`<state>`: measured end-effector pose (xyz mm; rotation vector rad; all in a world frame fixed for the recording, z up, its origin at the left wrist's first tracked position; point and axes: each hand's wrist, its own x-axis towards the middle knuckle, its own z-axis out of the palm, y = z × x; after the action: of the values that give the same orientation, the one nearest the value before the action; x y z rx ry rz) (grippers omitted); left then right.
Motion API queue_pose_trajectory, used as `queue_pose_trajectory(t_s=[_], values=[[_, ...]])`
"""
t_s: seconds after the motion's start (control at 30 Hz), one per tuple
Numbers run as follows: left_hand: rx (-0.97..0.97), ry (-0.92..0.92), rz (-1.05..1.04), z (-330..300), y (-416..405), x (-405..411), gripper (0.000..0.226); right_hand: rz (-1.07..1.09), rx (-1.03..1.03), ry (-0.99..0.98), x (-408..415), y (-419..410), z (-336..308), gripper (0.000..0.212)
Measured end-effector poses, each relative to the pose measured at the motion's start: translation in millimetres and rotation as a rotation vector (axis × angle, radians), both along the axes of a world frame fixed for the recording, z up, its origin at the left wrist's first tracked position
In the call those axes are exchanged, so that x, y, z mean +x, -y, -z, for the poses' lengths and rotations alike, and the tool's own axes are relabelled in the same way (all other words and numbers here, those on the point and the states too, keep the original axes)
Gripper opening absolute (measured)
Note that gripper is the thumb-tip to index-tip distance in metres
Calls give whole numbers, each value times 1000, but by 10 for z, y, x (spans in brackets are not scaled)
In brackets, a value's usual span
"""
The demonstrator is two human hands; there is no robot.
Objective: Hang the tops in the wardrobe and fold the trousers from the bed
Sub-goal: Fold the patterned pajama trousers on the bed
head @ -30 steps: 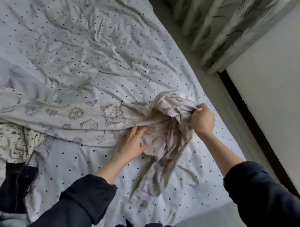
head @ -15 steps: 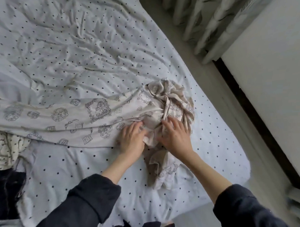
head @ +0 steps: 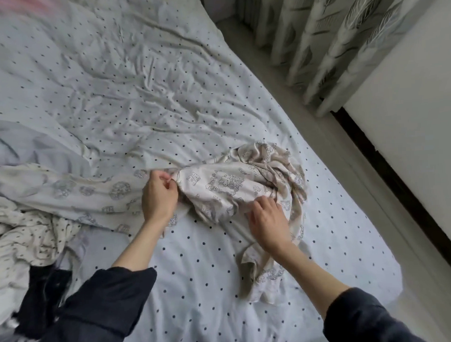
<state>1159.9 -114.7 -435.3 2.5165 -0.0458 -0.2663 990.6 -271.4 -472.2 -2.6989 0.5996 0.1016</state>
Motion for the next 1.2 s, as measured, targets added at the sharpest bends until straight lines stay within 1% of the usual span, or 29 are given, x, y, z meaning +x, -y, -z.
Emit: queue_pose_trajectory(t_s=[0.03,0.07,0.13,0.17,0.2,0.23,0.3,0.33,0.4,0.47,0.5,0.57,0.63,0.7,0.77,0.83,0.9,0.97,1.0,1.07,1.1,1.2], values=[[-19,2,-4,43,18,-156,6,-32,46,-54,-18,-51,48,25],[-62,2,19,89,38,-337,9,-23,68,-132,-48,-70,109,29],[-225,-61,148,182,70,-692,17,75,58,-280,-118,-19,221,41],[-280,-112,224,232,84,-821,18,120,43,-338,-152,17,269,48],[-282,-146,312,288,102,-901,17,139,19,-377,-179,50,298,52],[-223,-155,419,359,123,-936,16,136,-10,-406,-203,68,322,55],[-41,-151,644,489,171,-933,25,123,-60,-428,-227,88,354,53],[48,-152,723,547,205,-922,34,123,-75,-425,-244,105,372,49],[241,-134,795,638,240,-851,57,135,-72,-391,-234,146,377,39],[403,-106,791,688,251,-759,73,182,-36,-302,-203,228,343,30],[443,-83,776,690,273,-714,74,204,-20,-238,-197,280,310,26],[462,7,722,667,299,-625,62,181,-8,-118,-196,354,235,22],[410,96,660,629,341,-571,48,136,-18,-12,-250,405,157,18],[314,104,610,570,351,-538,43,136,-27,55,-306,423,87,23],[223,69,560,463,304,-507,41,125,-11,33,-362,433,23,32],[142,42,498,340,182,-489,39,97,-13,-19,-430,453,-32,34],[143,41,460,175,0,-473,36,90,-42,-56,-469,492,-135,33],[179,-7,407,-4,-155,-410,31,64,-61,-120,-408,533,-280,30],[172,-64,372,-96,-203,-363,29,36,-39,-147,-345,556,-356,28],[94,-224,305,-338,-206,-216,24,-12,66,-174,-139,621,-586,25],[21,-294,295,-538,-205,-146,23,-30,111,-160,-35,637,-764,25],[-135,-455,409,-1082,-199,11,15,-84,188,-164,167,695,-1182,30]])
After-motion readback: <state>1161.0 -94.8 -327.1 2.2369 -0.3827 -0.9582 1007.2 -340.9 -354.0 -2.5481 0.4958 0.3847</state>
